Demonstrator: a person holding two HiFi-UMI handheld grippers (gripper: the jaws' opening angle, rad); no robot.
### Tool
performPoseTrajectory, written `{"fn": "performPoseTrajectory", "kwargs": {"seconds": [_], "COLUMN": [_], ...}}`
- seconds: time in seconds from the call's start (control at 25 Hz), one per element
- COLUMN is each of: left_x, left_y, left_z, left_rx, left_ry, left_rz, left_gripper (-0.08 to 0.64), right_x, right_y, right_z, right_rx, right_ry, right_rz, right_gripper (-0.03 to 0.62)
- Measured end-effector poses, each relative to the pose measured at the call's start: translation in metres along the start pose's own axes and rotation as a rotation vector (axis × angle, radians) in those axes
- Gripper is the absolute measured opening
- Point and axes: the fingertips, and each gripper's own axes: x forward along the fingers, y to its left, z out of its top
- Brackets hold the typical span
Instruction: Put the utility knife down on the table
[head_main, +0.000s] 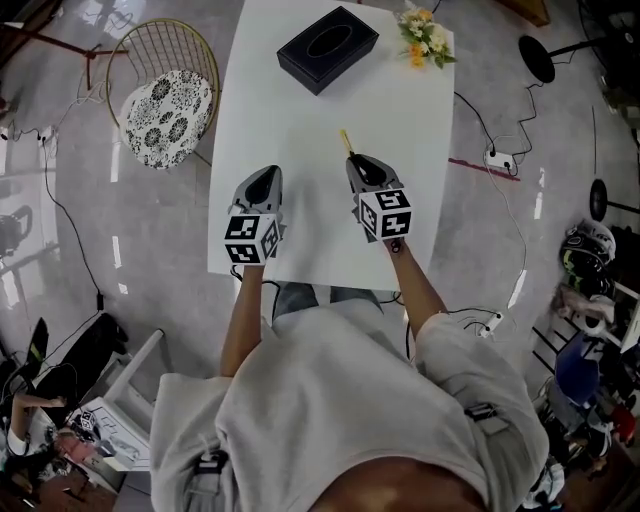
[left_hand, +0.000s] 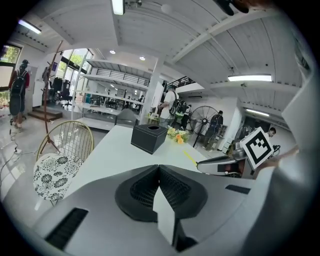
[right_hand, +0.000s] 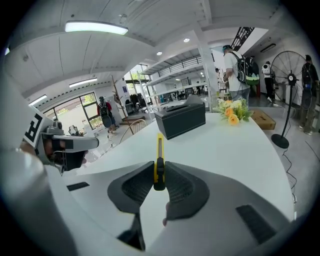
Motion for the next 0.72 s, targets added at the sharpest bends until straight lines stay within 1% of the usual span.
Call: {"fn": "performPoseTrajectory", "kwargs": {"seconds": [0.36, 0.72], "left_x": [0.0, 0.002], "left_y": [-0.001, -0.003], "left_z": [0.0, -0.001], "left_rx": [-0.009, -0.009], "left_ry": [0.001, 0.004], "left_rz": [-0.003, -0.005], "left_gripper": [0.02, 0.02], "right_x": [0.037, 0.069], "right_y": [-0.013, -0.026], "right_z": [0.005, -0.003], "right_rx": [-0.001, -0.036], "right_ry": [0.053, 0.164], "right_rz": [-0.006, -0.033], "right_gripper": [0.083, 0.083]}}
